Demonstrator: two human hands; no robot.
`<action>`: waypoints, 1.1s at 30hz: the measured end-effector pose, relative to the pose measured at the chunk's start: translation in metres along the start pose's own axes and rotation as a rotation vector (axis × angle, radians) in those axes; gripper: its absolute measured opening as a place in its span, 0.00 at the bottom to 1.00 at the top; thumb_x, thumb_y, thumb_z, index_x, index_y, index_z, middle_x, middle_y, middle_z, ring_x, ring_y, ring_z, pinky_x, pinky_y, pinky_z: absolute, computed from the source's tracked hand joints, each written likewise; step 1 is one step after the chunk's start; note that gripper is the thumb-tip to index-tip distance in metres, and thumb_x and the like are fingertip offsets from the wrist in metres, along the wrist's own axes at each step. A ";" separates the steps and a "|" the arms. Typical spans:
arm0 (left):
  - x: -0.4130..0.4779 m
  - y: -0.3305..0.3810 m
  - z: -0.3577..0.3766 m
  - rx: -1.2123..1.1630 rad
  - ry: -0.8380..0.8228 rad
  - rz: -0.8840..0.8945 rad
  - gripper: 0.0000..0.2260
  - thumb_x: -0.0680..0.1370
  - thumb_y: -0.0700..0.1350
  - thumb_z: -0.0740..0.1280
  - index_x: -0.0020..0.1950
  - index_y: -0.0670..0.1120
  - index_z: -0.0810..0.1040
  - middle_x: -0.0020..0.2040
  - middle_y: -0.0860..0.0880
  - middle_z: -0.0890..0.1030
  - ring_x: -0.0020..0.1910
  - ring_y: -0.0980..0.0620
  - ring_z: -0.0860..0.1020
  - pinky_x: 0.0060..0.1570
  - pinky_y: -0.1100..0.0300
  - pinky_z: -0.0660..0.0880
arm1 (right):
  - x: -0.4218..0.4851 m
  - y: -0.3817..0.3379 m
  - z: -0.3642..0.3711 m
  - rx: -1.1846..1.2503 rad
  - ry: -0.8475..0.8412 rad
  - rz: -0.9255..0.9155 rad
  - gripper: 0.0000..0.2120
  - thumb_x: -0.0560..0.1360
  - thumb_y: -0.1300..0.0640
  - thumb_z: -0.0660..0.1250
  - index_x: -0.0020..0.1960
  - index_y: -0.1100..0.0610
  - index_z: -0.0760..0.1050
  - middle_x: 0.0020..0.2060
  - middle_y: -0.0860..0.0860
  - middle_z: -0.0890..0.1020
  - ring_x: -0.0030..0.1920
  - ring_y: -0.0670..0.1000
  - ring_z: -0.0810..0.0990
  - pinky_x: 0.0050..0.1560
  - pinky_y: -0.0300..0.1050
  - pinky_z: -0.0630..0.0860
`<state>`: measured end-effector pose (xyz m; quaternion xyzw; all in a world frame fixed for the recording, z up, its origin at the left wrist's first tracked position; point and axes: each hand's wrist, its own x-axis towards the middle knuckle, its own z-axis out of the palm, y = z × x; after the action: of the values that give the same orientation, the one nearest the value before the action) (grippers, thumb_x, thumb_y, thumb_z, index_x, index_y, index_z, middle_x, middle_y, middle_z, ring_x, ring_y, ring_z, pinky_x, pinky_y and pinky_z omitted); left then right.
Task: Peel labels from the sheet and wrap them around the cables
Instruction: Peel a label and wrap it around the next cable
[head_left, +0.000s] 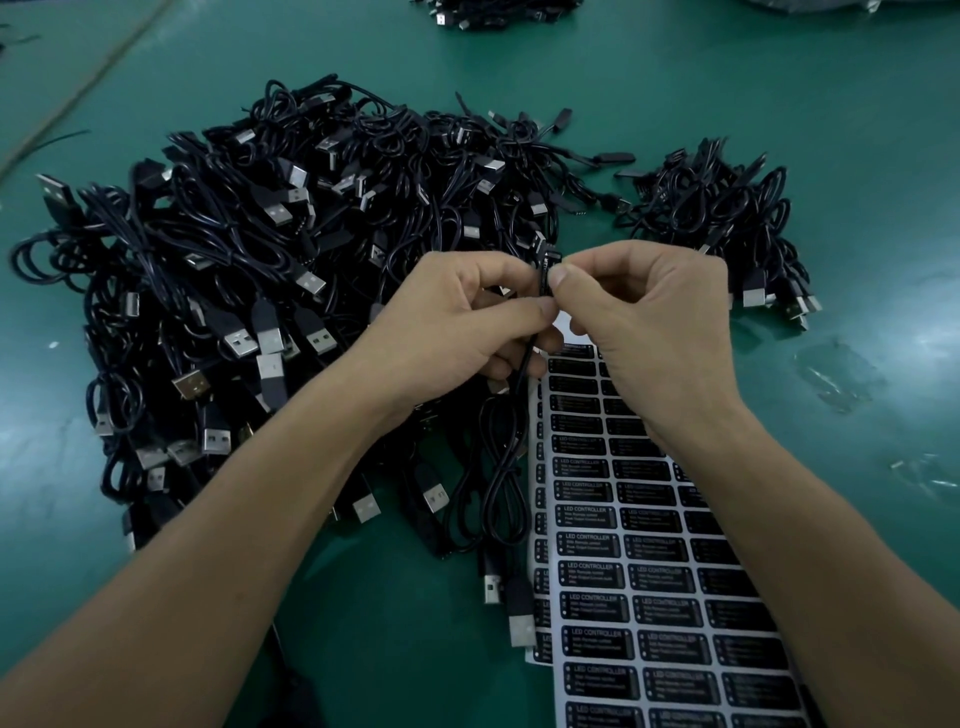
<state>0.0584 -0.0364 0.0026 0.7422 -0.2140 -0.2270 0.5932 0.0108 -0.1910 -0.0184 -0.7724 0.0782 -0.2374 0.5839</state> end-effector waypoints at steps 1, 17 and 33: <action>0.000 0.000 0.001 -0.001 0.015 0.000 0.04 0.81 0.40 0.68 0.48 0.42 0.82 0.39 0.44 0.86 0.35 0.50 0.84 0.30 0.59 0.77 | 0.000 0.000 0.000 -0.004 -0.001 -0.001 0.06 0.73 0.55 0.74 0.39 0.47 0.82 0.33 0.44 0.85 0.33 0.43 0.81 0.38 0.39 0.78; 0.002 -0.001 0.004 0.045 0.084 0.005 0.05 0.79 0.35 0.66 0.47 0.37 0.81 0.35 0.46 0.84 0.31 0.53 0.82 0.27 0.61 0.76 | -0.006 -0.002 0.002 -0.009 0.064 -0.002 0.13 0.68 0.51 0.79 0.46 0.47 0.75 0.33 0.45 0.84 0.34 0.42 0.83 0.36 0.36 0.77; 0.000 0.005 0.005 0.070 0.043 0.018 0.08 0.79 0.40 0.69 0.41 0.40 0.81 0.31 0.47 0.81 0.29 0.53 0.79 0.29 0.63 0.74 | -0.001 -0.001 0.001 0.167 -0.106 0.051 0.10 0.77 0.57 0.71 0.36 0.52 0.82 0.27 0.43 0.77 0.30 0.41 0.73 0.34 0.33 0.70</action>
<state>0.0551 -0.0416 0.0064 0.7650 -0.2158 -0.1982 0.5735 0.0104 -0.1892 -0.0185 -0.7302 0.0466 -0.1869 0.6555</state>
